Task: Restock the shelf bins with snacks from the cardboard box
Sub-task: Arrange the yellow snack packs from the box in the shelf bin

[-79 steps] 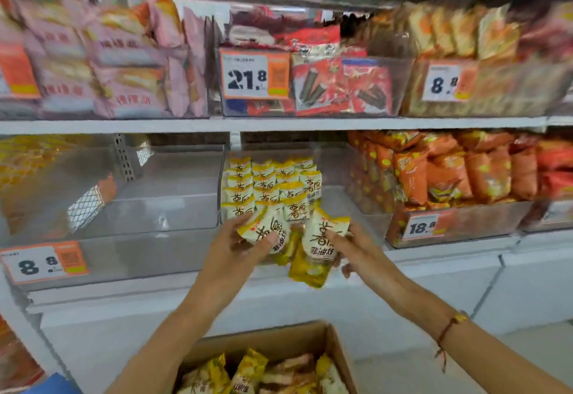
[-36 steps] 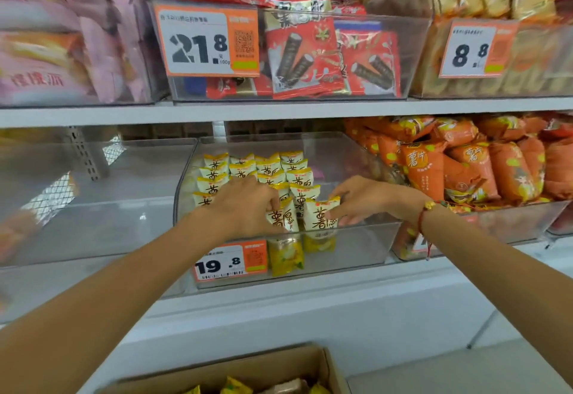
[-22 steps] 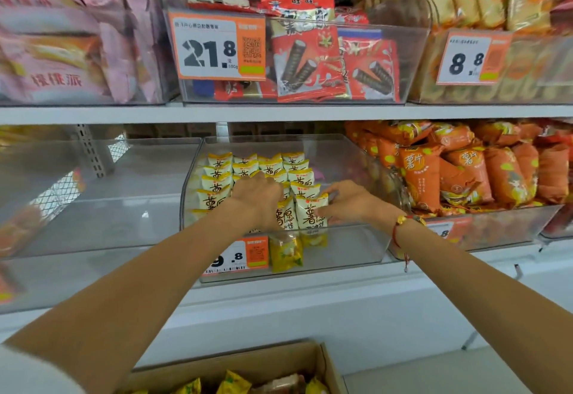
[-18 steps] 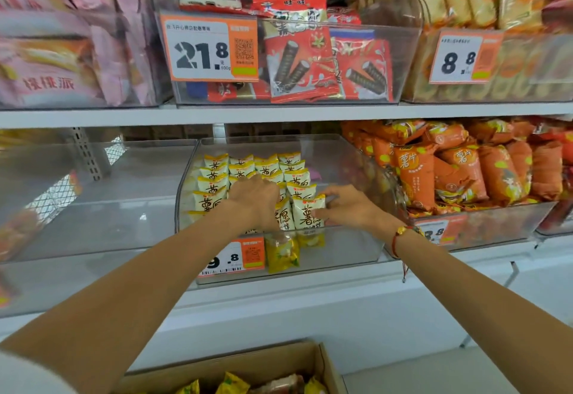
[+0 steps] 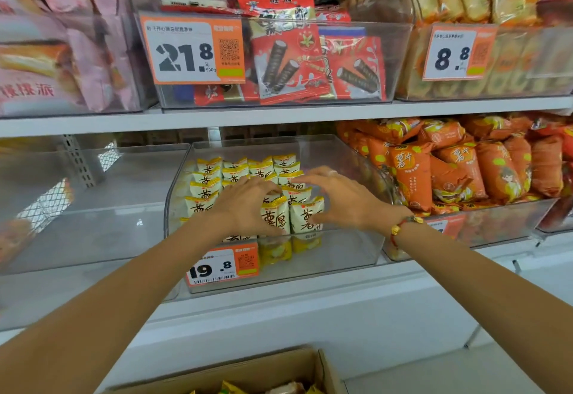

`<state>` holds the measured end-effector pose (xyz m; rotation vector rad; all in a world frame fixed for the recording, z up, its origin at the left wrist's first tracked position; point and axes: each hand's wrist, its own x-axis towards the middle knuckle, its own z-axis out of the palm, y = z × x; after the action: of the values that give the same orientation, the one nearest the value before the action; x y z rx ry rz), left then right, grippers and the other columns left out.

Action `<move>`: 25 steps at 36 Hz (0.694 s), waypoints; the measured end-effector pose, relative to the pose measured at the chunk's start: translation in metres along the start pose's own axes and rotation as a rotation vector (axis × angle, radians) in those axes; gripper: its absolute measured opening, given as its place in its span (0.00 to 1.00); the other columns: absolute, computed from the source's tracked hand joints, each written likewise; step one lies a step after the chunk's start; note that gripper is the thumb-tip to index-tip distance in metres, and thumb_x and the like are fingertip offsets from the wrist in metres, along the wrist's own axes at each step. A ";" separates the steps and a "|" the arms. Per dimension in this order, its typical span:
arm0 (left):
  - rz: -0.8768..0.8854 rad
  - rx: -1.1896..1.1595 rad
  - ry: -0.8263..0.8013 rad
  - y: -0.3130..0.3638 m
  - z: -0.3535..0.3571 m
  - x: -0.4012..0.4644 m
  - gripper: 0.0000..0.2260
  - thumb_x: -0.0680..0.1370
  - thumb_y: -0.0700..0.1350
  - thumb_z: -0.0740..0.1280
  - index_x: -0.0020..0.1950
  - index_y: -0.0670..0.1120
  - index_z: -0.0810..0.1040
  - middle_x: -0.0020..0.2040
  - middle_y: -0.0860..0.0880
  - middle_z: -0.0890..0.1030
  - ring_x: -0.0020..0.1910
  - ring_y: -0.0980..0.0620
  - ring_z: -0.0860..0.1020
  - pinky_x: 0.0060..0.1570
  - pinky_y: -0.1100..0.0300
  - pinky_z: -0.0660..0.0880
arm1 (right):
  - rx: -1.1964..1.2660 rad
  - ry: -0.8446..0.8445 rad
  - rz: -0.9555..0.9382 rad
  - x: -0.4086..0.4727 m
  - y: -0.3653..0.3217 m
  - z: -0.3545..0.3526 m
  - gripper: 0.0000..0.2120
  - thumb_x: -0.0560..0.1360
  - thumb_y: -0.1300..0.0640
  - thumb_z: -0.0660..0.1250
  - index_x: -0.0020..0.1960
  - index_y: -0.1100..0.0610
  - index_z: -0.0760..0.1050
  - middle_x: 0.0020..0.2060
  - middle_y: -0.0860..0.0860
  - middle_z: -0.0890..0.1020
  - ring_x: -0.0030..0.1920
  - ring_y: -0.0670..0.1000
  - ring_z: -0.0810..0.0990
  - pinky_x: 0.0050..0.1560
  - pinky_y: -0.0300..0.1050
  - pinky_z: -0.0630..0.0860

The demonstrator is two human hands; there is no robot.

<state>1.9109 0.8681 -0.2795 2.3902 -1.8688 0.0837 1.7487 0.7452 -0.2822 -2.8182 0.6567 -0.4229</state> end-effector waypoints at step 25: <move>0.064 0.078 -0.162 -0.024 0.006 0.000 0.45 0.71 0.70 0.62 0.78 0.56 0.41 0.79 0.50 0.39 0.77 0.45 0.37 0.74 0.44 0.40 | -0.279 -0.270 -0.037 0.028 0.001 -0.009 0.47 0.67 0.43 0.75 0.77 0.42 0.50 0.77 0.46 0.53 0.74 0.53 0.58 0.70 0.57 0.65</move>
<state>1.9338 0.8725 -0.2866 2.4548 -2.0493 -0.0336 1.7689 0.7299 -0.2677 -3.0719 0.6498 0.0522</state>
